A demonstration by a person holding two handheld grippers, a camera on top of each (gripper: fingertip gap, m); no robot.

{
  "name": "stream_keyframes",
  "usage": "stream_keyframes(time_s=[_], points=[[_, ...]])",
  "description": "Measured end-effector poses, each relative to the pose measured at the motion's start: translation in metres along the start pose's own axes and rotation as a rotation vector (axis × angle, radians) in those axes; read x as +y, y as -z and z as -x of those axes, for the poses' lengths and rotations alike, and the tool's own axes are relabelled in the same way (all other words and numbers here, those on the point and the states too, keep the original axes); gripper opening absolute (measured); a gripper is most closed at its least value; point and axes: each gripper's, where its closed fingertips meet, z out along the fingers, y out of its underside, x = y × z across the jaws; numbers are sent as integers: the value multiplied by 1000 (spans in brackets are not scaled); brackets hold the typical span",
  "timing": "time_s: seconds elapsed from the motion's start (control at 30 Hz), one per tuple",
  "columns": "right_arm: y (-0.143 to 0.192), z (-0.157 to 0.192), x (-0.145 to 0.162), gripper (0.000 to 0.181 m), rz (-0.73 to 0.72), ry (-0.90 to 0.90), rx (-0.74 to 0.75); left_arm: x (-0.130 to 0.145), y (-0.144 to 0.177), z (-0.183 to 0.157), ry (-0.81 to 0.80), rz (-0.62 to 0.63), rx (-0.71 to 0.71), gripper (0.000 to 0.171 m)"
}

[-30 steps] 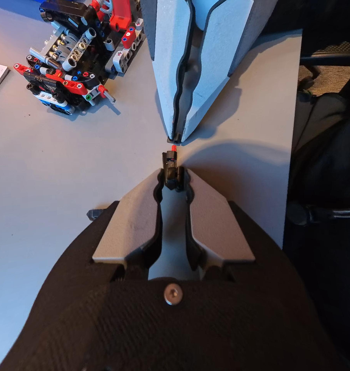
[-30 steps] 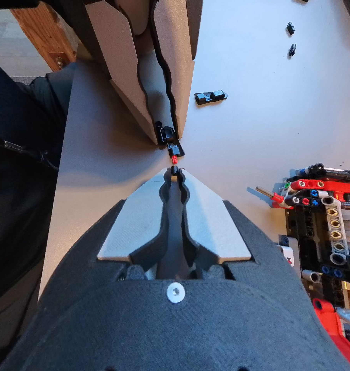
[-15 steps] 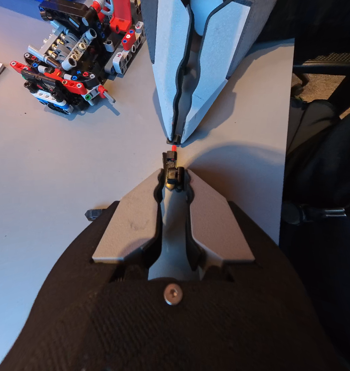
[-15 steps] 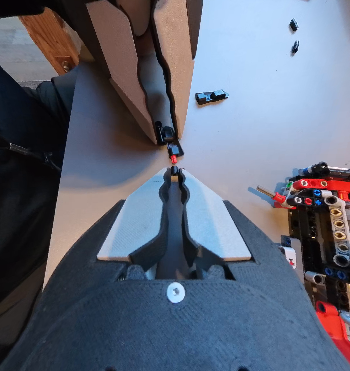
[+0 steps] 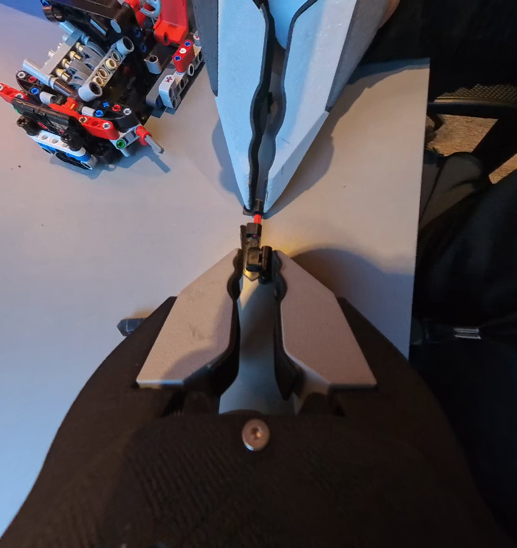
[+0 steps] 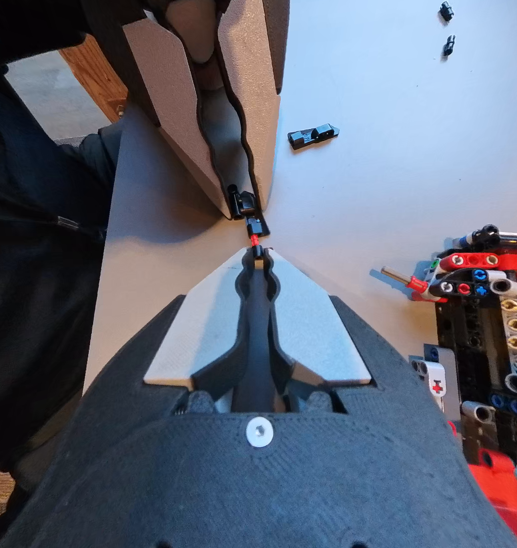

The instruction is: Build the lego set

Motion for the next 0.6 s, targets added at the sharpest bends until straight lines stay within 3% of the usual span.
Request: stream_keyframes(time_s=[0.6], points=[[2, 0, 1, 3, -2, -69, -67, -2, -2, 1, 59, -3, 56, 15]])
